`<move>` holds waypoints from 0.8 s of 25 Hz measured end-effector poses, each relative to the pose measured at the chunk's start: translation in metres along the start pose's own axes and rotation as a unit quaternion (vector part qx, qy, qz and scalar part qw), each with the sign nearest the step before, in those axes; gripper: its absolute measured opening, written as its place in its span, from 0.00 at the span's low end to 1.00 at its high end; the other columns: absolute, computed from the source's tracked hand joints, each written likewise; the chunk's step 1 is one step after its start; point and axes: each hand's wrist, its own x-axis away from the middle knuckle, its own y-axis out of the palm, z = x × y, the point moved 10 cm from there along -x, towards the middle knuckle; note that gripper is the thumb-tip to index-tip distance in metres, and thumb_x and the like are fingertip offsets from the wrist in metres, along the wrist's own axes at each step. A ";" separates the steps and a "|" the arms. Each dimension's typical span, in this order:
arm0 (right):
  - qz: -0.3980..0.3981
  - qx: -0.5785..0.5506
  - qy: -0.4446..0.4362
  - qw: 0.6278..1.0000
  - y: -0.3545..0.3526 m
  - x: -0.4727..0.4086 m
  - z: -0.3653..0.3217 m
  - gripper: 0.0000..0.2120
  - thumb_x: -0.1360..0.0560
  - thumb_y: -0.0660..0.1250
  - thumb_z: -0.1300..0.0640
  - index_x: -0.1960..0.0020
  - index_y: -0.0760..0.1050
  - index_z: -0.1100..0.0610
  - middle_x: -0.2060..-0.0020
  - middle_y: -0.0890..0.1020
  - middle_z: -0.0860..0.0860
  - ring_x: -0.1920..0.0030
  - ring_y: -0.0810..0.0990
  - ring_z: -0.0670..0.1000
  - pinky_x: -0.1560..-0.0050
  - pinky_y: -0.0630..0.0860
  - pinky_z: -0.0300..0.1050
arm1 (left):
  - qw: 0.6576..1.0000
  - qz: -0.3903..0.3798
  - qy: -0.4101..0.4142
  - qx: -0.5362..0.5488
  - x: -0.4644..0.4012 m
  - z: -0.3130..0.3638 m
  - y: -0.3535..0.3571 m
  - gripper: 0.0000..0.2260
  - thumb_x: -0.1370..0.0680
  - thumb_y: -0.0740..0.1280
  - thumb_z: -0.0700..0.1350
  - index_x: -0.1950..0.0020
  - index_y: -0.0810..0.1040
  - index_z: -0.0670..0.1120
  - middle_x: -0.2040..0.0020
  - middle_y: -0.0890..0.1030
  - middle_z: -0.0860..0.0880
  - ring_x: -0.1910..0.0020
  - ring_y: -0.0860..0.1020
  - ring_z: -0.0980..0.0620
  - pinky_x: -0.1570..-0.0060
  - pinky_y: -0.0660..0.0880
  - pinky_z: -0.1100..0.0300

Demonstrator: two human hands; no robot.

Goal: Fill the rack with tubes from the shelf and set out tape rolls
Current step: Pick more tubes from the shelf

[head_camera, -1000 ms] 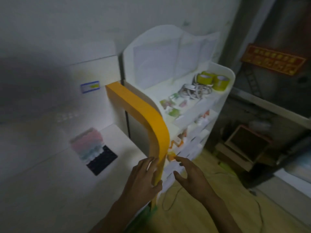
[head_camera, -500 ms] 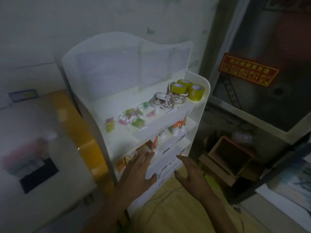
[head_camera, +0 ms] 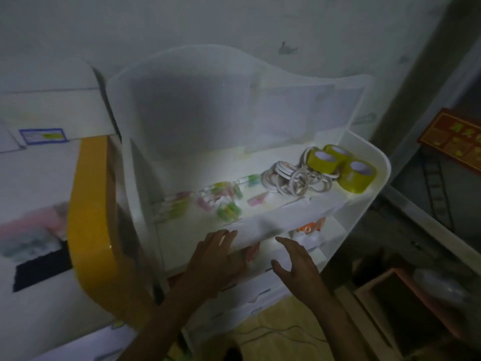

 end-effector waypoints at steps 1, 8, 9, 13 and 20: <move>-0.014 0.006 -0.002 1.000 0.002 -0.016 0.004 0.27 0.24 0.68 0.50 0.28 0.65 0.52 0.31 0.70 0.49 0.32 0.68 0.49 0.34 0.59 0.36 | 1.000 0.002 -0.006 0.003 -0.010 -0.010 0.008 0.30 0.32 0.60 0.60 0.36 0.76 0.43 0.43 0.80 0.43 0.45 0.77 0.43 0.55 0.78 0.47; -0.070 0.002 -0.069 0.995 0.018 -0.137 0.010 0.26 0.27 0.62 0.44 0.31 0.69 0.52 0.37 0.75 0.50 0.36 0.73 0.51 0.36 0.69 0.44 | 0.996 0.026 -0.084 -0.012 -0.089 -0.068 0.009 0.32 0.33 0.66 0.58 0.31 0.72 0.46 0.38 0.77 0.47 0.40 0.73 0.45 0.51 0.76 0.51; -0.073 -0.005 -0.075 0.994 0.019 -0.150 0.007 0.25 0.27 0.64 0.46 0.31 0.69 0.51 0.38 0.76 0.49 0.37 0.73 0.51 0.36 0.69 0.44 | 0.995 0.027 -0.093 -0.012 -0.096 -0.074 0.008 0.32 0.33 0.67 0.57 0.30 0.71 0.47 0.38 0.76 0.47 0.39 0.72 0.45 0.50 0.76 0.51; -0.088 -0.018 -0.099 0.991 0.024 -0.194 0.007 0.25 0.26 0.70 0.54 0.31 0.69 0.51 0.40 0.76 0.49 0.41 0.73 0.48 0.39 0.69 0.43 | 0.991 0.016 -0.127 -0.030 -0.115 -0.090 0.016 0.30 0.34 0.66 0.59 0.36 0.73 0.46 0.41 0.77 0.45 0.43 0.75 0.42 0.51 0.77 0.50; -0.116 0.012 -0.129 0.985 0.023 -0.241 0.023 0.24 0.25 0.63 0.48 0.33 0.71 0.59 0.38 0.76 0.57 0.37 0.73 0.57 0.39 0.67 0.43 | 0.980 0.055 -0.189 -0.020 -0.139 -0.080 0.023 0.30 0.35 0.75 0.52 0.35 0.74 0.45 0.40 0.77 0.43 0.42 0.75 0.41 0.48 0.75 0.49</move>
